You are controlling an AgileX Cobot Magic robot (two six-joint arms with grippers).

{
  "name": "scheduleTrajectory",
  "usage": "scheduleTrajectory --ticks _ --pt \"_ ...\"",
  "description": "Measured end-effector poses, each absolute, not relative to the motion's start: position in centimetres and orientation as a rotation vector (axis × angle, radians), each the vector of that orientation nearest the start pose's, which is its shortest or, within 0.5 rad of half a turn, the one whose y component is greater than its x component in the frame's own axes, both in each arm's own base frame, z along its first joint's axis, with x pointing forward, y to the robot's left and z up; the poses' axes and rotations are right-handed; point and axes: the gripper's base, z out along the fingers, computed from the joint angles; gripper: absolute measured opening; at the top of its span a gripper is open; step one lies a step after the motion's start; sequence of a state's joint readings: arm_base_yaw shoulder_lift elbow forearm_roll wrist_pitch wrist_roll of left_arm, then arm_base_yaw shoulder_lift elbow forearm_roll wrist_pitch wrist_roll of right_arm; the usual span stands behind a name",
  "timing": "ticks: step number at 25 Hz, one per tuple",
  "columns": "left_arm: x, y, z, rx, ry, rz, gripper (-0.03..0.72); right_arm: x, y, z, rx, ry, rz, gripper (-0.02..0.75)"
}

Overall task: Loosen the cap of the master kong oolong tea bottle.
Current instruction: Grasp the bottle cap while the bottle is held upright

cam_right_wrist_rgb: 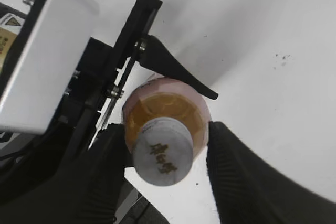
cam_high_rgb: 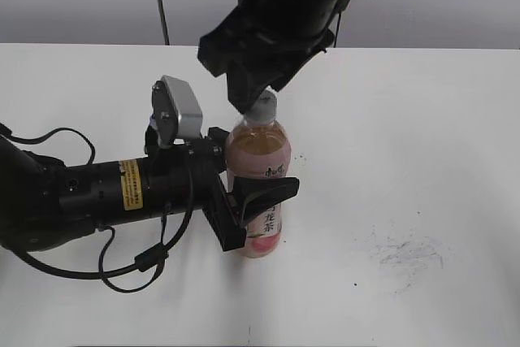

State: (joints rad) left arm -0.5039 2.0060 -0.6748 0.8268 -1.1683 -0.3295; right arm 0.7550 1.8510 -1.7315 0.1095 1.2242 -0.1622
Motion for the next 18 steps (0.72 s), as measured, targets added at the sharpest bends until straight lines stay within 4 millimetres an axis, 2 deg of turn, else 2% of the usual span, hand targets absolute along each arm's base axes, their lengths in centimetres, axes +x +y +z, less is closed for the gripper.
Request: scheduleTrajectory --ticks 5,10,14,18 --pt "25.1 -20.87 11.67 1.024 1.539 -0.971 0.427 27.93 27.62 30.47 -1.25 2.599 0.279 0.345" --pt "25.1 -20.87 11.67 1.024 1.539 -0.971 0.427 27.91 27.62 30.52 -1.309 2.565 0.272 0.271" --pt "25.1 -20.87 11.67 1.024 1.538 -0.97 0.427 27.87 27.58 30.51 -1.466 2.469 0.247 0.271" --pt "25.08 -20.88 11.67 1.027 1.537 -0.971 0.427 27.86 27.57 30.52 -1.721 2.281 0.203 0.271"
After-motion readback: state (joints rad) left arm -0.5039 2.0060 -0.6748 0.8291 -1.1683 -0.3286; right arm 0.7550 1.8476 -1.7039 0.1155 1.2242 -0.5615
